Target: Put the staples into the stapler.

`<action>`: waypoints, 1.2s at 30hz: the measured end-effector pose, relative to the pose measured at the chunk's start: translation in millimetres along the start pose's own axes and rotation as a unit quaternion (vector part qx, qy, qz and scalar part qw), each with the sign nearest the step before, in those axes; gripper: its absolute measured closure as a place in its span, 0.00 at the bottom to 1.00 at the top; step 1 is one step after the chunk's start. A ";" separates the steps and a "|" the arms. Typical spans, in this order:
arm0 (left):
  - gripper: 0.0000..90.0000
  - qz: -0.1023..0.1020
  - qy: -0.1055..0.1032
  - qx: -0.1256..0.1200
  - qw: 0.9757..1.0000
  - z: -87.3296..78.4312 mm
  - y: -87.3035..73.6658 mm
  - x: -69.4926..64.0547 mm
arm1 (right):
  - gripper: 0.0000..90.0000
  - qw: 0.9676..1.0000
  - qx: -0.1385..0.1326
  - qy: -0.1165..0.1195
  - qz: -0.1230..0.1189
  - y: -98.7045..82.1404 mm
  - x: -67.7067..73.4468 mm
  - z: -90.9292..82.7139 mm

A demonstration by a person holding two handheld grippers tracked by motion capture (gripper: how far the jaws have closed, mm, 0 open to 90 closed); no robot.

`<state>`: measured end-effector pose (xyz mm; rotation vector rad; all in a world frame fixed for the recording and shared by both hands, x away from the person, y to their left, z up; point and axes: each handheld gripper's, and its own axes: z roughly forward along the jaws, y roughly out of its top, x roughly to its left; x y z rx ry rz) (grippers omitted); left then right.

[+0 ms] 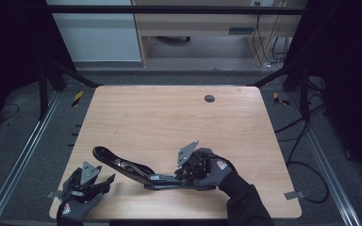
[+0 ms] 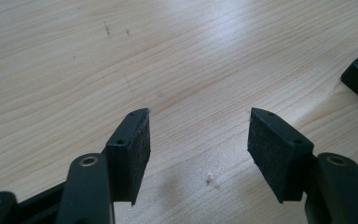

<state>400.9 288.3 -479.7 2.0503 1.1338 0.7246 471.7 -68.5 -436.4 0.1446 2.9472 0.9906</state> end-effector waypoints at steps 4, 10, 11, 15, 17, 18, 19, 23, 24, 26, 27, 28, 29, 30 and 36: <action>0.43 -0.001 -0.001 0.000 1.000 0.2 -0.1 0.0 | 0.87 1.000 -0.002 0.004 0.000 -0.7 -2.1 0.2; 0.43 0.000 0.000 0.000 1.000 0.1 -0.1 0.1 | 0.87 1.000 -0.004 0.007 0.002 -1.2 -2.5 0.4; 0.43 0.000 0.000 0.000 1.000 0.1 -0.1 0.1 | 0.87 1.000 -0.004 0.008 0.002 -1.2 -2.4 0.4; 0.43 0.000 0.000 0.000 1.000 0.0 -0.1 0.1 | 0.87 1.000 -0.003 0.007 0.000 -1.4 -2.3 0.6; 0.43 0.000 0.000 0.000 1.000 0.1 -0.1 0.1 | 0.87 1.000 -0.002 0.007 0.001 -1.4 -2.3 0.5; 0.43 0.001 0.000 0.001 1.000 0.1 -0.1 0.1 | 0.87 1.000 -0.003 0.007 0.004 -1.5 -2.1 0.5; 0.43 0.000 0.000 0.001 1.000 0.1 -0.1 0.1 | 0.87 1.000 -0.003 0.007 0.005 -1.6 -2.0 0.4; 0.43 -0.001 -0.001 0.001 1.000 0.2 -0.1 -0.1 | 0.84 1.000 -0.007 -0.003 0.009 -2.3 -1.9 -0.9; 0.43 0.001 0.000 0.001 1.000 0.2 -0.1 0.0 | 0.83 1.000 -0.008 -0.007 0.013 -2.4 -1.5 -1.3; 0.43 0.000 0.000 0.000 1.000 0.1 0.0 0.0 | 0.84 1.000 -0.010 -0.008 0.013 -2.6 -1.2 -2.3; 0.43 0.000 0.000 0.000 1.000 0.0 0.0 0.1 | 0.85 1.000 -0.011 -0.009 0.010 -2.8 -1.3 -2.9; 0.43 -0.001 0.000 0.000 1.000 -0.1 0.0 0.2 | 0.86 1.000 -0.012 -0.013 0.011 -2.6 -0.8 -3.7; 0.43 -0.001 0.000 0.000 1.000 -0.2 0.0 0.3 | 0.87 1.000 -0.016 -0.015 0.015 -2.7 -0.4 -4.5; 0.43 -0.002 -0.001 -0.001 1.000 -0.3 -0.1 0.3 | 0.88 1.000 -0.019 -0.018 0.015 -2.8 -0.3 -5.4; 0.43 -0.005 -0.003 -0.004 1.000 -1.7 0.2 0.3 | 0.90 0.997 -0.040 -0.054 0.040 -6.3 2.5 -11.7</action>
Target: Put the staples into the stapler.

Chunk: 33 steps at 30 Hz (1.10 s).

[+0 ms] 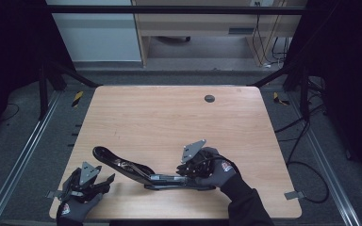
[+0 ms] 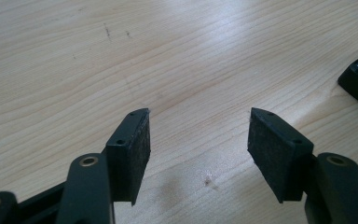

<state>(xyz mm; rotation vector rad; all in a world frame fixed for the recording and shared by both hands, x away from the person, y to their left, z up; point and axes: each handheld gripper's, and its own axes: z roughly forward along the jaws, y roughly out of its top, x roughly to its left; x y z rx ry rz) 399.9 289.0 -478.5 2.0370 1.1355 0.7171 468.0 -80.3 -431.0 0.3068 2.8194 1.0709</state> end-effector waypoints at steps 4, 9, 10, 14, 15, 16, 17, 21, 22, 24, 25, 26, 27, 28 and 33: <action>0.43 -0.003 -0.003 -0.004 1.000 -1.0 0.1 0.7 | 0.91 0.999 -0.019 -0.022 0.020 -3.4 0.8 -7.2; 0.43 -0.007 -0.007 -0.016 1.000 -4.0 0.9 0.7 | 0.87 0.995 -0.037 -0.073 0.061 -11.0 0.9 -17.7; 0.43 -0.008 -0.008 -0.016 1.000 -4.2 0.9 0.8 | 0.87 0.994 -0.044 -0.078 0.067 -12.5 0.8 -20.3; 0.43 -0.012 -0.011 -0.023 1.000 -6.0 1.2 1.1 | 0.85 0.986 -0.062 -0.117 0.103 -19.4 0.8 -28.2; 0.43 -0.012 -0.012 -0.026 1.000 -7.3 1.4 1.3 | 0.84 0.984 -0.063 -0.124 0.110 -21.5 0.6 -29.1; 0.43 -0.015 -0.014 -0.028 0.999 -7.8 1.5 1.3 | 0.84 0.983 -0.063 -0.127 0.117 -25.2 0.0 -30.7; 0.43 -0.016 -0.016 -0.030 0.999 -8.7 1.6 1.4 | 0.83 0.982 -0.063 -0.133 0.122 -27.4 0.1 -31.4; 0.43 -0.020 -0.022 -0.039 0.999 -11.4 2.2 2.0 | 0.82 0.972 -0.075 -0.161 0.152 -41.3 -0.6 -38.5; 0.43 -0.019 -0.025 -0.039 0.999 -11.9 2.2 2.4 | 0.81 0.970 -0.076 -0.166 0.159 -44.3 -0.7 -40.2; 0.43 -0.022 -0.027 -0.043 0.998 -12.3 2.0 2.2 | 0.81 0.964 -0.079 -0.179 0.178 -49.7 -0.6 -43.0; 0.43 -0.024 -0.029 -0.045 0.998 -12.9 2.2 2.3 | 0.81 0.962 -0.081 -0.184 0.187 -53.2 -0.7 -44.8; 0.43 -0.025 -0.029 -0.047 0.998 -13.4 2.3 2.5 | 0.81 0.958 -0.082 -0.190 0.197 -56.8 -1.0 -46.0; 0.43 -0.027 -0.031 -0.050 0.998 -14.2 2.5 2.6 | 0.81 0.956 -0.080 -0.197 0.203 -59.4 -1.3 -46.6; 0.43 -0.028 -0.032 -0.053 0.998 -15.0 2.7 2.6 | 0.80 0.951 -0.075 -0.212 0.211 -63.3 -1.6 -47.9; 0.42 -0.034 -0.039 -0.067 0.996 -19.5 3.8 2.1 | 0.78 0.938 -0.079 -0.239 0.237 -75.1 -1.4 -54.0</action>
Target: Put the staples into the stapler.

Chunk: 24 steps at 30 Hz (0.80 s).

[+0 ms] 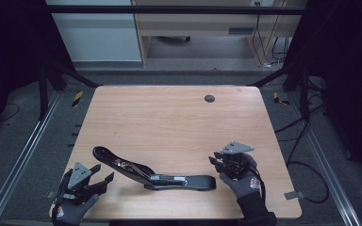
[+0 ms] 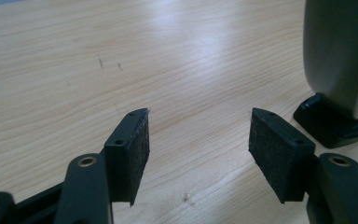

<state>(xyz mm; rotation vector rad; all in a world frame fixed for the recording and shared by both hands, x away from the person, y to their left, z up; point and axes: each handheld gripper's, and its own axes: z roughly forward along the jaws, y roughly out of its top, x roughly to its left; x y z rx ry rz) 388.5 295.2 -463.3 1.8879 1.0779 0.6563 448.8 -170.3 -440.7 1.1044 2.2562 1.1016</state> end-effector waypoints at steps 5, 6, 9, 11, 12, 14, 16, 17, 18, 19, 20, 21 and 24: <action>0.41 -0.005 -0.003 -0.011 1.000 -3.9 1.4 -1.0 | 0.75 1.000 -0.006 -0.012 0.018 -9.2 -6.0 -8.3; 0.41 -0.005 -0.004 -0.013 1.000 -5.0 1.8 -0.4 | 0.75 1.000 -0.007 -0.011 0.020 -11.1 -7.2 -10.2; 0.40 -0.008 -0.006 -0.018 1.000 -6.8 2.5 1.1 | 0.75 0.999 -0.002 -0.020 0.025 -17.2 -7.1 -15.2; 0.40 -0.011 -0.006 -0.019 1.000 -7.2 2.3 1.2 | 0.75 0.999 0.000 -0.024 0.023 -20.9 -8.1 -17.2; 0.40 -0.009 -0.007 -0.019 1.000 -7.3 2.2 1.3 | 0.74 0.999 0.004 -0.028 0.024 -22.8 -9.1 -18.2; 0.40 -0.011 -0.008 -0.022 1.000 -8.6 2.3 1.0 | 0.73 0.999 0.002 -0.031 0.028 -25.9 -9.8 -20.5; 0.40 -0.012 -0.009 -0.025 1.000 -10.5 2.8 1.3 | 0.73 0.999 0.000 -0.031 0.030 -28.4 -10.3 -21.8; 0.40 -0.011 -0.008 -0.028 1.000 -11.5 3.2 1.7 | 0.72 0.999 0.000 -0.032 0.030 -29.6 -10.3 -22.4; 0.40 -0.014 -0.009 -0.030 0.999 -12.0 3.4 1.8 | 0.72 0.999 0.004 -0.031 0.035 -30.5 -10.1 -22.8; 0.40 -0.014 -0.009 -0.033 0.999 -13.1 3.9 2.7 | 0.72 0.999 0.004 -0.034 0.034 -31.0 -10.6 -22.8; 0.39 -0.016 -0.010 -0.034 0.999 -13.8 4.2 3.0 | 0.72 0.999 0.002 -0.038 0.027 -31.9 -12.0 -22.8; 0.39 -0.018 -0.012 -0.036 0.999 -14.7 4.6 3.6 | 0.72 0.999 0.004 -0.036 0.035 -31.7 -11.7 -23.6; 0.39 -0.020 -0.012 -0.046 0.999 -19.1 6.7 5.0 | 0.72 0.999 0.003 -0.037 0.038 -32.4 -12.8 -24.6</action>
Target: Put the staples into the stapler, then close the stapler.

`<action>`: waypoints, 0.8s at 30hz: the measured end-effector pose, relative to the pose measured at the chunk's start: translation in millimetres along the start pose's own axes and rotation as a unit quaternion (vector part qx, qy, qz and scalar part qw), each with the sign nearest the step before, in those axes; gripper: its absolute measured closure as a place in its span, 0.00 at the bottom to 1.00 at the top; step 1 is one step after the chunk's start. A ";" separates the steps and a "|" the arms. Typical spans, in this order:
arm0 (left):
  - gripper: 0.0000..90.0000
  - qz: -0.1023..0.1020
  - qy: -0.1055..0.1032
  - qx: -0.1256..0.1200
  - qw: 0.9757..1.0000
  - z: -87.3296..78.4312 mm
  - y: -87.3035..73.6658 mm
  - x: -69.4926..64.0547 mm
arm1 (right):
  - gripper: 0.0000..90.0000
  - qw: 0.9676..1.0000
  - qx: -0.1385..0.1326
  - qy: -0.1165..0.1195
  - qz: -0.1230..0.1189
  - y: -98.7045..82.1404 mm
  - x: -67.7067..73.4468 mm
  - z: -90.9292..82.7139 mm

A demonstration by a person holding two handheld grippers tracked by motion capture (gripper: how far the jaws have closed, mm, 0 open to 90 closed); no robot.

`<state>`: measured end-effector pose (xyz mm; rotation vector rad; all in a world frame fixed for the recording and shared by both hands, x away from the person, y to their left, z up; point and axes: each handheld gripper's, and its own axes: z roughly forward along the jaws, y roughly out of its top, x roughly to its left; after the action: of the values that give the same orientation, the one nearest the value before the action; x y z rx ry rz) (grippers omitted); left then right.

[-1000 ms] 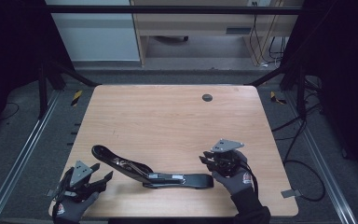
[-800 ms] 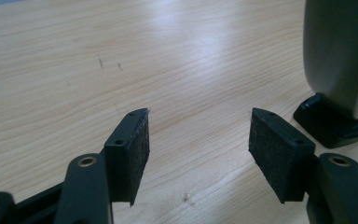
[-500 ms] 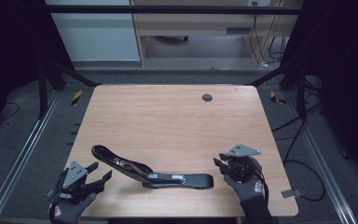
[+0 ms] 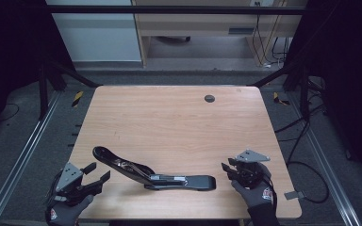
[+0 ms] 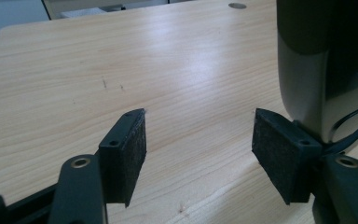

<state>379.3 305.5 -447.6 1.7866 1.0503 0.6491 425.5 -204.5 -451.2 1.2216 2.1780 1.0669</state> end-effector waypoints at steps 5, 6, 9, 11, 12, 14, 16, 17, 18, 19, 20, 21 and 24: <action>0.37 0.000 -0.001 -0.011 1.000 -6.0 3.9 0.7 | 0.72 1.000 0.004 0.000 0.003 -2.9 -2.2 0.1; 0.37 0.000 -0.004 -0.014 1.000 -7.7 5.3 1.1 | 0.72 1.000 0.005 0.001 0.011 -2.8 -1.8 -0.7; 0.36 0.000 -0.006 -0.022 1.000 -11.9 8.3 1.4 | 0.71 1.000 0.003 -0.001 0.008 -3.3 -3.7 -2.3; 0.36 0.002 -0.008 -0.026 1.000 -14.7 9.6 1.8 | 0.71 1.000 0.003 -0.002 0.011 -3.9 -4.0 -2.9; 0.36 0.001 -0.008 -0.029 1.000 -16.5 10.5 1.8 | 0.71 1.000 0.003 0.000 0.010 -4.2 -4.3 -2.8; 0.35 0.002 -0.009 -0.032 0.999 -19.1 11.8 2.0 | 0.72 1.000 0.004 -0.001 0.010 -5.2 -4.4 -2.8; 0.35 0.004 -0.009 -0.033 0.999 -20.5 12.7 1.7 | 0.72 1.000 0.005 -0.001 0.015 -5.6 -4.0 -2.9; 0.35 0.004 -0.011 -0.035 0.999 -20.9 13.3 1.0 | 0.72 1.000 0.004 -0.001 0.014 -5.9 -4.3 -3.0; 0.35 0.006 -0.013 -0.034 0.999 -21.2 13.8 0.5 | 0.72 1.000 0.004 -0.001 0.020 -6.1 -3.5 -3.8; 0.34 0.010 -0.014 -0.033 0.999 -21.2 14.3 -0.2 | 0.72 1.000 0.002 -0.001 0.016 -7.0 -3.9 -4.1; 0.34 0.011 -0.015 -0.033 0.999 -21.3 14.8 -1.0 | 0.72 1.000 0.001 -0.001 0.017 -7.6 -3.9 -4.6; 0.34 0.012 -0.017 -0.033 0.999 -21.4 15.0 -1.8 | 0.72 1.000 0.001 0.000 0.019 -8.1 -3.4 -5.1; 0.33 0.016 -0.021 -0.032 0.999 -20.9 15.9 -5.2 | 0.73 1.000 0.001 0.001 0.016 -9.8 -3.4 -6.5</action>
<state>366.3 307.3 -424.3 1.7569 0.9648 0.6557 417.7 -213.2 -454.9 1.2599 2.1681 1.0801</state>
